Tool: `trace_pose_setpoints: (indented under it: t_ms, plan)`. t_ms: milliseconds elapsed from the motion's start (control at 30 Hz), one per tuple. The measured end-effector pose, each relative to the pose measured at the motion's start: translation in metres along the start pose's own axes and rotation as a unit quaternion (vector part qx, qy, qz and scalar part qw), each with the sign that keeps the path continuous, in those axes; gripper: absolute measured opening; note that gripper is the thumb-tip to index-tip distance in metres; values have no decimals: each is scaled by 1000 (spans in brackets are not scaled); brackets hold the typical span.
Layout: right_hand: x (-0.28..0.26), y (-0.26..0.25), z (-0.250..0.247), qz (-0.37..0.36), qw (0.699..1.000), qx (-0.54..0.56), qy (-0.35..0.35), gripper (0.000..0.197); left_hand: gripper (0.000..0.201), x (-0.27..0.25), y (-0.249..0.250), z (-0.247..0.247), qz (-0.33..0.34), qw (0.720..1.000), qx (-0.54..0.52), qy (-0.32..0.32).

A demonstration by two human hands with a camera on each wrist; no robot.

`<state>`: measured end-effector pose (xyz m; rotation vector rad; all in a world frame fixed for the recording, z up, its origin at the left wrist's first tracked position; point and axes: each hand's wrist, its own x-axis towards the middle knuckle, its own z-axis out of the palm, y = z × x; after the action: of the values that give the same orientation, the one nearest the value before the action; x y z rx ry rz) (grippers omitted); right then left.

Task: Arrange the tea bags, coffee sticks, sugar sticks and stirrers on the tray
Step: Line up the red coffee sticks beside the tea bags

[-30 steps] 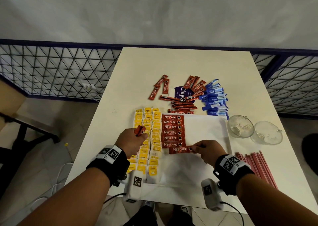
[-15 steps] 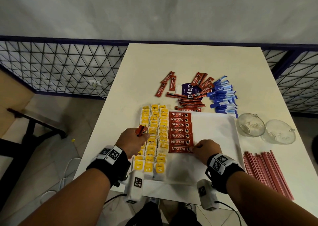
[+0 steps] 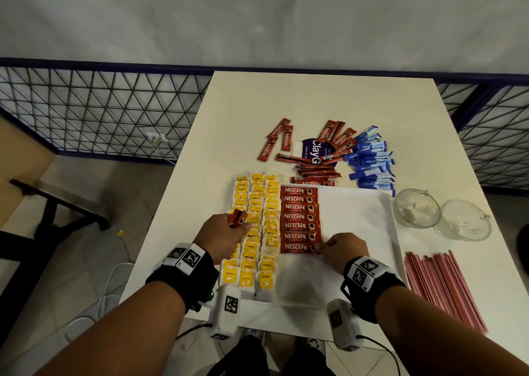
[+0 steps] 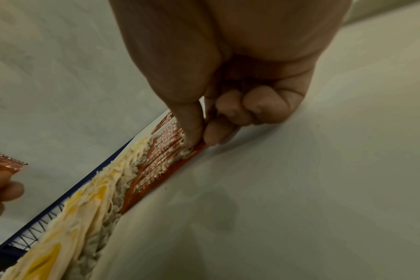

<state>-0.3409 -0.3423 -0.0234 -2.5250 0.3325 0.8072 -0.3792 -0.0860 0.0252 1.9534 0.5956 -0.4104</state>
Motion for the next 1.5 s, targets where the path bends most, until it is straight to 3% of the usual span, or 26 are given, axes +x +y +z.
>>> trace_pose_setpoints:
  t_ms: [233, 400, 500, 600, 733, 900, 1033, 1267, 1400, 1500]
  plan:
    - [-2, 0, -1, 0, 1000, -6, -2, 39, 18, -2, 2, 2, 6, 1000, -2, -13]
    - [-14, -2, -15, -10, 999, 28, 17, 53, 16, -8, 8, -1, 7, 998, -21, -60]
    - [-26, -20, -27, -107, 990, 82, 30, 51, 18, -15, 15, 0, 21, 995, -26, -99]
    - [-40, -51, -35, -225, 964, 139, -11, 40, 16, -21, 32, 11, 56, 988, 23, -142]
    - [-47, -72, -44, -275, 940, 196, -49, 23, 12, -24, 52, 24, 80, 975, 23, -204]
    - [-38, -58, -50, -222, 939, 261, -37, 17, 13, -22, 55, 15, 59, 968, -75, -230]
    - [-31, -45, -53, -185, 930, 317, -32, 17, 3, -20, 50, 9, 44, 969, -143, -199]
    - [-27, -29, -54, -174, 928, 321, -72, 8, 6, -14, 44, 18, 50, 983, -97, -150]
    - [-19, -2, -50, -127, 940, 311, -59, 7, 15, -9, 33, 16, 36, 994, -47, -95]
    - [-14, 20, -40, -81, 956, 264, -96, 7, 18, -8, 23, 11, 14, 996, -31, -80]
